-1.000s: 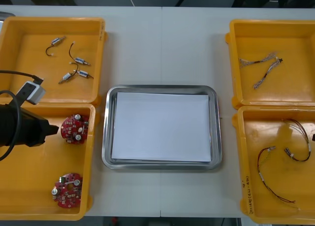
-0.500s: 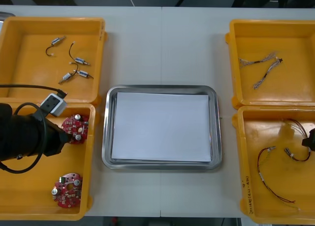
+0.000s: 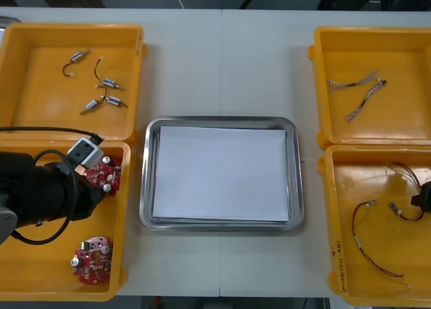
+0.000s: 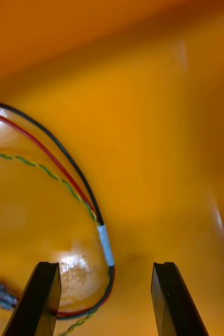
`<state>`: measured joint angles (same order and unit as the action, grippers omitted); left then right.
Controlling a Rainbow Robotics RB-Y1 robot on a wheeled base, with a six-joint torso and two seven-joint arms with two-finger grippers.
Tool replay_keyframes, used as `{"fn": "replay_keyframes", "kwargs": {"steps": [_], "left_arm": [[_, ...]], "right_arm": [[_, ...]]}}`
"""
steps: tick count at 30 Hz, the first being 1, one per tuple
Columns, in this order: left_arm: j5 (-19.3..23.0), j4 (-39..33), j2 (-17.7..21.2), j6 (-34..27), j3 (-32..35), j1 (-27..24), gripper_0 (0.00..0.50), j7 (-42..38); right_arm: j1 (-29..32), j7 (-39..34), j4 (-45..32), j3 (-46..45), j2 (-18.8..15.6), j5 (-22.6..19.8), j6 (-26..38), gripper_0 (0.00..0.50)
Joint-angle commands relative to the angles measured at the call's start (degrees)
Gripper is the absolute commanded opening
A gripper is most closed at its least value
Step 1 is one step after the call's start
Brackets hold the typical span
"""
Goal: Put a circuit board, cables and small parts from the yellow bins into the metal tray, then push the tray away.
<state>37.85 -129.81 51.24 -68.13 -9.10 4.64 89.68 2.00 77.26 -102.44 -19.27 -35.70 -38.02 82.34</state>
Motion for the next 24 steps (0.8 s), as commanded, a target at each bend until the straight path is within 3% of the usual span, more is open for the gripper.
{"fn": "replay_keyframes", "kwargs": {"steps": [1,24], "left_arm": [[-2.9,-1.9,1.1,0.7,-2.3,0.5,0.5,-1.0],[-5.5,1.9,0.1,1.1,-7.4,-4.8,0.5,-4.8]], "right_arm": [[1.3,0.3,1.1,0.9,0.5,0.6,-1.8,0.5],[1.8,-0.7,3.3,2.5,1.3,0.8,-4.9,0.5]]}}
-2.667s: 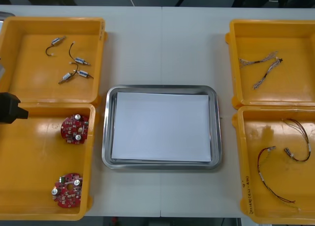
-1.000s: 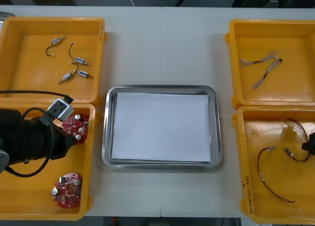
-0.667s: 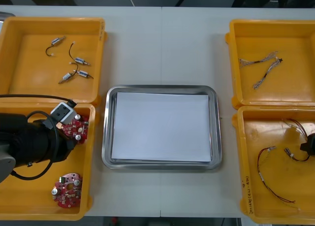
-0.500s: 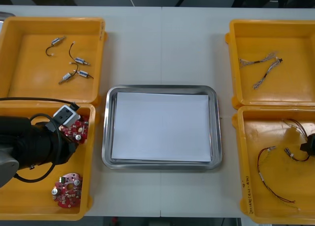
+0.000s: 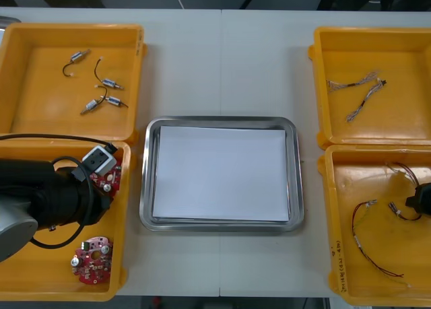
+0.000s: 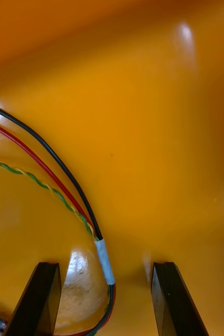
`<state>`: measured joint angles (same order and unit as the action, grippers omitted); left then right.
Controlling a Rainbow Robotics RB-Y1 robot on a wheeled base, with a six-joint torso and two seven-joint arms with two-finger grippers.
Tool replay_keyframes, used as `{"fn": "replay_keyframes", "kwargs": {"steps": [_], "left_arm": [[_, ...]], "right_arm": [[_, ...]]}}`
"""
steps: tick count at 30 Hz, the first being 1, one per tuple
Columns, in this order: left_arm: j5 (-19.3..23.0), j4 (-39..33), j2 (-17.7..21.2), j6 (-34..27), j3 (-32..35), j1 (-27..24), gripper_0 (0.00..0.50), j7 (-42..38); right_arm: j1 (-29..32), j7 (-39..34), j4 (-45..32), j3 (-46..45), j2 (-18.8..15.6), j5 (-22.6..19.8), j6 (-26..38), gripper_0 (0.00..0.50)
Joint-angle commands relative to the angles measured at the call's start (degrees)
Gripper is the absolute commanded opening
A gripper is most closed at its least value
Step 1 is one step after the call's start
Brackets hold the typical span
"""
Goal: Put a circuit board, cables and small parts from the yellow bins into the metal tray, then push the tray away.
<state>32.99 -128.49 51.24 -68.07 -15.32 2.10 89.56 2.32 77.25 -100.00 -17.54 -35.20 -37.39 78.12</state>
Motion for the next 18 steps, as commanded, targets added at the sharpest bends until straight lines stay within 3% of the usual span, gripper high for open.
{"fn": "replay_keyframes", "kwargs": {"steps": [1,5,6,7,8,9,10,11,18], "left_arm": [[-0.6,0.8,0.1,1.2,-1.4,-2.4,0.5,-4.7],[-0.7,1.7,0.1,1.9,-1.9,-2.9,0.5,-4.7],[-0.7,1.8,0.1,1.9,-1.9,-3.0,0.5,-4.7],[-0.7,1.9,0.1,2.0,-2.0,-3.1,0.5,-4.7],[-0.7,1.9,0.1,1.9,-2.3,-3.3,0.5,-4.7],[-1.0,2.0,0.1,2.0,-2.4,-3.5,0.5,-4.7],[-1.3,2.1,0.1,2.0,-2.7,-3.7,0.5,-4.7],[-1.8,2.2,0.1,2.0,-3.1,-4.0,0.5,-4.9],[-1.9,3.2,0.1,2.6,-3.9,-4.7,0.5,-5.3]], "right_arm": [[1.5,-0.7,0.9,0.8,0.8,0.2,-0.6,0.5],[1.5,-0.7,0.9,0.8,0.8,0.1,-0.4,0.5],[1.5,-0.7,0.9,0.8,0.8,0.1,-0.3,0.465],[1.5,-0.7,0.9,0.8,0.8,0.0,-0.2,0.345],[1.5,-0.8,0.9,0.8,0.8,-0.1,0.0,0.18],[1.5,-0.9,0.9,0.8,0.8,-0.1,0.0,0.078],[1.5,-1.0,0.9,0.7,0.8,-0.2,0.0,0.024],[1.5,-1.1,0.9,0.7,0.8,-0.2,0.0,0.0],[1.5,-1.0,0.2,-0.8,0.8,-0.9,0.2,0.0]]}}
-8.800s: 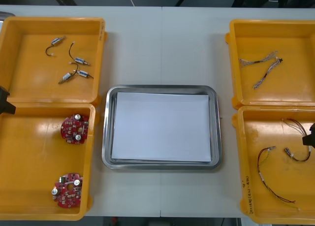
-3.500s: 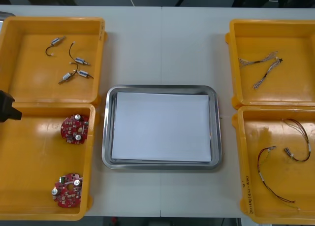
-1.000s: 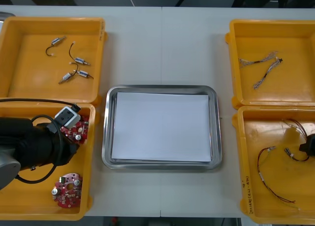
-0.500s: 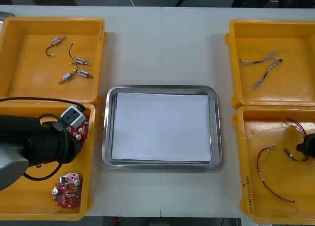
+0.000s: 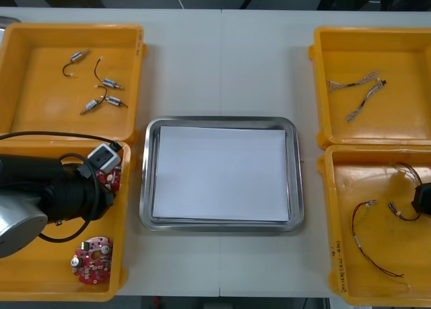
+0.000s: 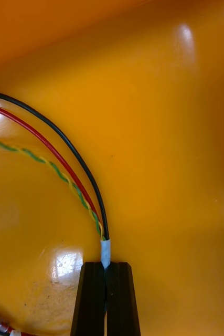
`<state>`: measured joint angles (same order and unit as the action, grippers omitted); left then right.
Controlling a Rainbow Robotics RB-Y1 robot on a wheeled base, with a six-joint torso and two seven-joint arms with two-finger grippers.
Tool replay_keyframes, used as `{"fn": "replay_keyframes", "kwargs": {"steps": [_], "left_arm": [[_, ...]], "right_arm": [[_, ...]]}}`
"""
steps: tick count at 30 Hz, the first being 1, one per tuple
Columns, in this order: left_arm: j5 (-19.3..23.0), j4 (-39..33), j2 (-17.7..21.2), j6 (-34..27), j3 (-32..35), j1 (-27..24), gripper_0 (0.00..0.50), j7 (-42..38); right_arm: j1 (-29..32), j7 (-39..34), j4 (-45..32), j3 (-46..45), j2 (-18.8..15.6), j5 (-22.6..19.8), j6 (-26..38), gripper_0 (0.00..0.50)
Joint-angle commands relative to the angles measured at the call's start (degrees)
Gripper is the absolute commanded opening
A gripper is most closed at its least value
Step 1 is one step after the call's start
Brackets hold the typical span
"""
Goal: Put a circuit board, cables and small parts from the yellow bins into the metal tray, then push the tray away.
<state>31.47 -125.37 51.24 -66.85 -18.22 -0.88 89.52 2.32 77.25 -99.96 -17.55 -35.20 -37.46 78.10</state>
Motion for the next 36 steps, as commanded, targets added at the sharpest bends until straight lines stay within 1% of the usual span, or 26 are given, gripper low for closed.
{"fn": "replay_keyframes", "kwargs": {"steps": [1,4,5,7,8,11,17,18,19,20,21,22,23,27,36], "left_arm": [[-0.5,0.5,0.1,1.8,-1.4,-2.0,0.5,-5.2],[-1.6,1.2,0.1,2.7,-2.5,-2.5,0.5,-5.3],[-1.9,1.4,0.1,2.9,-2.8,-2.6,0.5,-5.3],[-1.8,1.4,0.1,3.0,-2.9,-2.8,0.5,-5.3],[-1.8,1.4,0.1,3.0,-2.8,-2.8,0.5,-5.2],[-1.6,1.6,0.1,2.9,-2.9,-2.8,0.5,-5.1],[-1.6,1.8,0.1,2.9,-3.0,-2.7,0.496,-4.4],[-1.6,1.8,0.1,3.0,-3.1,-2.7,0.403,-4.4],[-1.6,1.8,0.1,3.0,-3.1,-2.8,0.333,-4.3],[-1.6,1.8,0.1,3.0,-3.1,-2.8,0.217,-4.2],[-1.6,1.7,0.1,3.0,-3.1,-2.8,0.16,-4.1],[-1.6,1.8,0.1,3.0,-3.1,-2.7,0.01,-4.0],[-1.7,1.8,0.1,3.0,-3.1,-2.7,0.002,-3.7],[-1.9,1.8,0.1,3.0,-3.1,-2.7,0.002,-3.5],[-1.9,1.7,0.1,2.9,-3.0,-2.6,0.0,-3.4]], "right_arm": [[1.4,-0.9,-0.2,-1.5,0.8,-1.3,0.7,0.0],[1.0,-0.5,-1.9,-3.4,0.8,-1.5,3.3,0.0],[0.8,-0.4,-3.2,-4.4,0.8,-1.3,5.6,0.0],[0.4,-0.4,-4.7,-5.7,0.8,-1.3,7.8,0.0],[0.1,-0.3,-6.2,-6.7,0.8,-1.2,10.1,0.0],[-0.3,-0.3,-9.3,-8.5,0.8,-1.0,14.1,0.0],[-0.6,-0.4,-15.2,-11.4,0.8,-0.9,20.5,0.0],[-0.7,-0.5,-16.5,-12.0,0.8,-0.9,21.9,0.0],[-0.7,-0.5,-17.5,-12.4,0.8,-0.9,23.0,0.0],[-0.8,-0.4,-18.6,-12.7,0.8,-0.9,24.5,0.0],[-0.9,-0.5,-19.2,-12.8,0.8,-0.9,25.2,0.0],[-1.0,-0.7,-20.5,-12.9,0.7,-0.8,26.6,0.0],[-1.1,-0.7,-21.4,-13.0,0.7,-0.7,27.5,0.0],[-1.5,-0.4,-25.9,-13.2,0.7,-0.2,31.9,0.0],[-3.4,-0.2,-35.0,-12.3,0.0,-0.2,31.9,0.0]]}}
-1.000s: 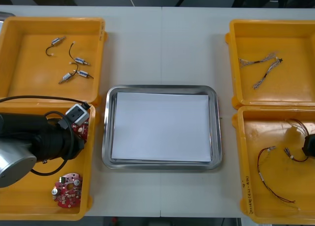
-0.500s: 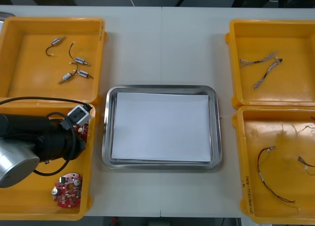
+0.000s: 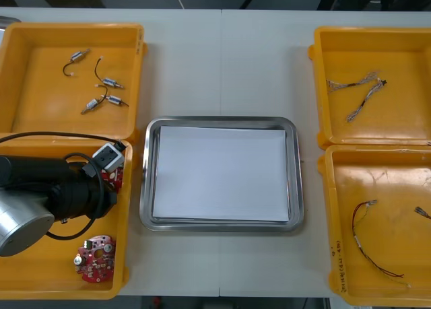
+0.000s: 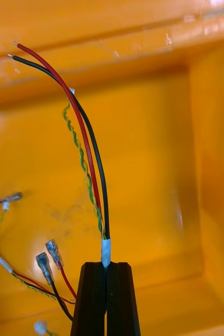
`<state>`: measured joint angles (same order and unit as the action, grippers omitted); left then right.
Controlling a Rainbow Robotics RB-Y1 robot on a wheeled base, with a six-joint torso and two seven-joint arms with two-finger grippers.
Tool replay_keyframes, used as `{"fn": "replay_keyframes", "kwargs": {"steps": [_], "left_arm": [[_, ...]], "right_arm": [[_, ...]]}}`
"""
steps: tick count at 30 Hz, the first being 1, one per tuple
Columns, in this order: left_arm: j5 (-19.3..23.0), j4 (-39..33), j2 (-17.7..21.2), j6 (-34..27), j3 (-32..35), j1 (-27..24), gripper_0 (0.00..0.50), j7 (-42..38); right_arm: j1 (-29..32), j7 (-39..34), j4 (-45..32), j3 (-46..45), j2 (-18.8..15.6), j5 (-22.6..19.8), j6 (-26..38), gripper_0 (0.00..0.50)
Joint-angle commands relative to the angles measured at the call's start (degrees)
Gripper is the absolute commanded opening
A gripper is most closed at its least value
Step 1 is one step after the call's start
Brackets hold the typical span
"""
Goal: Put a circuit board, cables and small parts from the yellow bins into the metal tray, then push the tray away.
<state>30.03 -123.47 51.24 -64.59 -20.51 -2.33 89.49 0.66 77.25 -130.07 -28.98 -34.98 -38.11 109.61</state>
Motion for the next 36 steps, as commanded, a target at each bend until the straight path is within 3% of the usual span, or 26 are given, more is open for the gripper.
{"fn": "replay_keyframes", "kwargs": {"steps": [1,7,17,25,36], "left_arm": [[-0.4,-0.1,0.1,0.7,-0.7,-1.2,0.0,-3.4],[0.4,-0.6,0.1,-0.1,0.6,-1.1,0.0,-3.4],[5.1,-6.2,0.1,-10.6,7.5,-1.2,0.0,-3.5],[7.9,-7.1,0.0,-12.5,10.8,-1.2,0.0,-3.7],[8.0,-7.0,-0.8,-14.4,10.5,-1.9,0.001,-4.8]], "right_arm": [[-1.8,-0.1,-5.8,-0.6,-0.3,0.3,0.4,0.0],[-1.8,0.4,-10.1,1.6,-1.7,-1.1,0.4,0.0],[-2.0,2.1,-10.9,2.0,-5.8,-10.9,0.4,0.0],[-2.3,3.4,-11.3,2.9,-9.3,-16.2,0.4,0.0],[-4.9,4.8,-11.3,8.7,-12.5,-14.7,0.4,0.0]]}}
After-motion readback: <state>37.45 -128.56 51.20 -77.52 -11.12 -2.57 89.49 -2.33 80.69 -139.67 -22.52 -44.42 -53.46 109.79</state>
